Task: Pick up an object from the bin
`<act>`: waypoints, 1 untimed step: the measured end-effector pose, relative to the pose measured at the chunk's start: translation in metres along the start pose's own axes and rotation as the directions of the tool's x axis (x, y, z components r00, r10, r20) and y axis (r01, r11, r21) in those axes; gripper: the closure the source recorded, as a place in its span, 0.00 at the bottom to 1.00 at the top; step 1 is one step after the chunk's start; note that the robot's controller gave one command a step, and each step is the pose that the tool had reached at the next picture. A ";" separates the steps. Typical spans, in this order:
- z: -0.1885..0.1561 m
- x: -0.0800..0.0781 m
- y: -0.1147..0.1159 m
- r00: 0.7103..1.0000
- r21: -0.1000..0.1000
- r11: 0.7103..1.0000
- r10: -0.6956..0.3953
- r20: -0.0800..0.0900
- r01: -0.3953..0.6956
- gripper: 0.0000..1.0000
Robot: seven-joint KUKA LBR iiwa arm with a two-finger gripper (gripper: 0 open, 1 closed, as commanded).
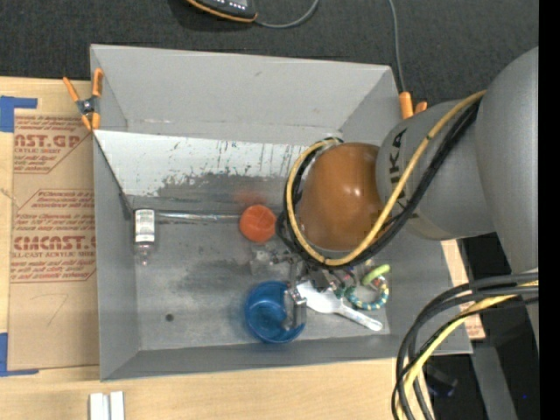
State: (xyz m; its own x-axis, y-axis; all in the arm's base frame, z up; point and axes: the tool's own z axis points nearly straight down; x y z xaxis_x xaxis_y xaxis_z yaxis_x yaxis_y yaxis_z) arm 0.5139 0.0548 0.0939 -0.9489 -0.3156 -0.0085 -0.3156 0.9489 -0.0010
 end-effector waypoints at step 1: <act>0.023 0.009 -0.022 0.998 -0.002 0.998 -0.063 -0.002 0.063 1.00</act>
Offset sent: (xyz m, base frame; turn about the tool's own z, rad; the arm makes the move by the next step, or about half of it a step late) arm 0.0000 0.0000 0.0000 0.0000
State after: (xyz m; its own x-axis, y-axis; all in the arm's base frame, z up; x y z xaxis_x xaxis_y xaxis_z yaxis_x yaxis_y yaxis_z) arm 0.5128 0.0314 0.0705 -0.9271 -0.3749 -0.0068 -0.3749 0.9271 0.0008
